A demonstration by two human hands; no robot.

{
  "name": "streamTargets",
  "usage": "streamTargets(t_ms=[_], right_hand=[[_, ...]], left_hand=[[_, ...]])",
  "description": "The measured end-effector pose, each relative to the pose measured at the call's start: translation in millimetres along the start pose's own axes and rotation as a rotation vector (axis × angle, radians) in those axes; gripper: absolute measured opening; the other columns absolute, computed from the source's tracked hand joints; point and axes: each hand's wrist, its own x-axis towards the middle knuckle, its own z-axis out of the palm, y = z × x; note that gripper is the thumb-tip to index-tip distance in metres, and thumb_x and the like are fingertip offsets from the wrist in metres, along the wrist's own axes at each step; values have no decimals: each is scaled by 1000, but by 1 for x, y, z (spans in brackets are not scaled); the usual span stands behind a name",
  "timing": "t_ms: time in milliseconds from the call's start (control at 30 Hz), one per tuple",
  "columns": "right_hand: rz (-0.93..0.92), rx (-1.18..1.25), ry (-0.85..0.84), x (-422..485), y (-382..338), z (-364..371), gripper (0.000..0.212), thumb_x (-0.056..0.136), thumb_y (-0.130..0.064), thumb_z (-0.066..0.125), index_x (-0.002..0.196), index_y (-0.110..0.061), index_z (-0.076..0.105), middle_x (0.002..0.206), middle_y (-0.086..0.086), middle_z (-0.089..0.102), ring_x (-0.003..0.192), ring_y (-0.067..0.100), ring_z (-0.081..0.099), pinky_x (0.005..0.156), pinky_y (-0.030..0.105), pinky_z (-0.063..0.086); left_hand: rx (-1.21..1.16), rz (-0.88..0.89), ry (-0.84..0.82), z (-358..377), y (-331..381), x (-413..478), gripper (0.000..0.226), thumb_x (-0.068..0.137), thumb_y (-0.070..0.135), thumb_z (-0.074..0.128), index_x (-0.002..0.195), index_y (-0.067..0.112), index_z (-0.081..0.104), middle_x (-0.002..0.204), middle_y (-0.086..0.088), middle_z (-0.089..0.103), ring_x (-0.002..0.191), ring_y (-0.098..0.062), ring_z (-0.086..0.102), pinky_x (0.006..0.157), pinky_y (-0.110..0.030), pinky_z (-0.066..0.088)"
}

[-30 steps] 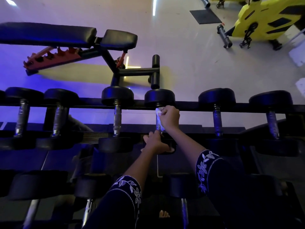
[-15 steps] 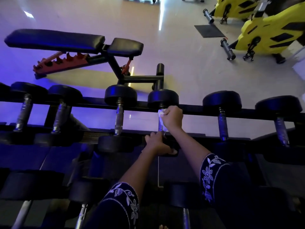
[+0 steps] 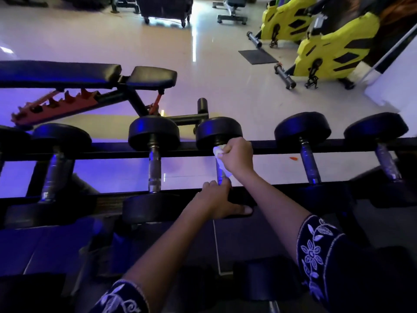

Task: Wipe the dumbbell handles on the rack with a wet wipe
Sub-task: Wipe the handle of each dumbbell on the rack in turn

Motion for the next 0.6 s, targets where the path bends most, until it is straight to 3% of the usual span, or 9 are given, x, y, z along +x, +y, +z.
streamTargets(t_ms=[133,200,300,367,433,600], right_hand=[[60,0,-81,-23,23,-5,9,70,-9,76,70,-4,69,79,8,70,78,22,63,70,25,51],[101,8,-124,-29,31,-9,7,70,-7,75,67,-4,70,78,7,70,75,19,62,68,23,49],[57,-23,-123,-20,20,-12,12,71,-12,77,69,-4,68,78,7,69,73,18,61,63,20,41],[30,-2,-89,-10,10,-8,14,73,-12,76,67,-6,65,77,9,69,76,22,63,64,23,44],[39,18,-41,-5,4,-4,13,74,-10,72,66,-5,64,78,11,69,79,27,64,67,28,50],[35,-37,-77,-39,16,-4,9,75,-10,71,72,-3,67,80,9,69,81,25,64,71,30,52]], left_hand=[[251,109,-7,-10,4,-8,97,66,58,81,142,23,32,128,-9,55,118,-29,49,91,-34,40],[264,157,15,-19,-4,-8,90,57,56,86,133,31,46,118,0,63,111,-25,56,86,-31,41],[22,148,46,-23,-30,-7,71,44,63,88,109,43,67,86,16,69,91,-8,62,82,-28,49],[-134,133,73,-19,-41,-10,64,42,63,88,101,46,72,71,15,70,76,0,64,81,-28,50],[-218,123,68,-17,-43,-12,61,40,62,89,97,47,74,68,16,71,71,4,63,80,-26,51],[-370,84,-1,-25,-44,-13,54,41,56,91,91,48,76,79,13,75,88,-6,69,90,-36,54]])
